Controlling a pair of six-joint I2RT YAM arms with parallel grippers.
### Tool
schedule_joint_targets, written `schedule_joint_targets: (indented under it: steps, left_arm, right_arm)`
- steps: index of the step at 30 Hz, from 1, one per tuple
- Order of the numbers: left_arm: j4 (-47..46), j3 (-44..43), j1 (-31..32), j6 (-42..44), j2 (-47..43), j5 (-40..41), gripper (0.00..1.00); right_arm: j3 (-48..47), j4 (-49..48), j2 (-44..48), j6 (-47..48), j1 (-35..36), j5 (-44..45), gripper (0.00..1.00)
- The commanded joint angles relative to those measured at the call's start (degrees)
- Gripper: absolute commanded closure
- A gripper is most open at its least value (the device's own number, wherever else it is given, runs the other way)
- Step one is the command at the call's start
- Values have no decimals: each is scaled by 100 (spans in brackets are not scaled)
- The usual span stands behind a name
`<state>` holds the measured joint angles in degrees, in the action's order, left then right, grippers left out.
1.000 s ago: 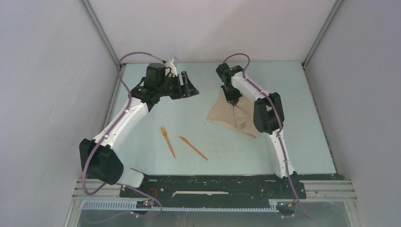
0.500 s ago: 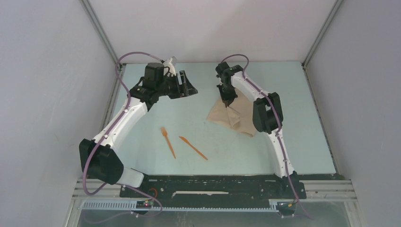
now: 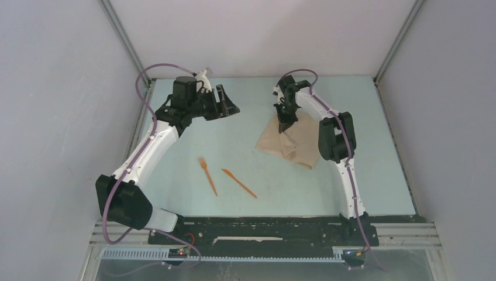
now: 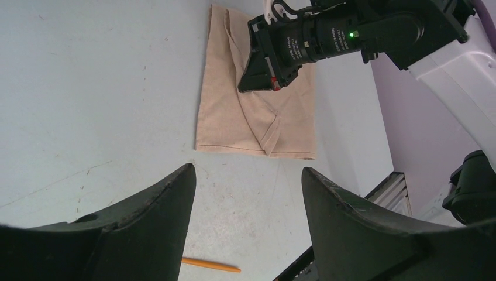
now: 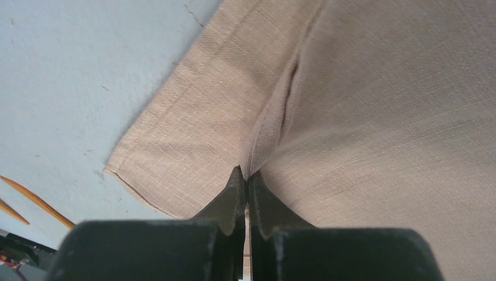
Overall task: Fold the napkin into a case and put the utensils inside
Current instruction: Smooth out the square-folded napkin at the center of the board.
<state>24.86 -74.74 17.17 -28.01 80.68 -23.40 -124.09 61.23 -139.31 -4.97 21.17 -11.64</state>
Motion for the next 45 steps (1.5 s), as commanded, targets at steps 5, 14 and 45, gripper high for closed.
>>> schedule_joint_targets:
  steps: [5,14,45]
  left_arm:
    - [-229,100,-104,-77,-154,-308,26]
    - [-288,118,-157,-154,-194,-413,26]
    - [-350,153,-211,-194,-205,-500,26]
  right_arm:
    - [184,-144,395,364,-195,-704,100]
    - [39,-291,468,262,-146,-675,100]
    - [-559,11,20,313,6,-768,100]
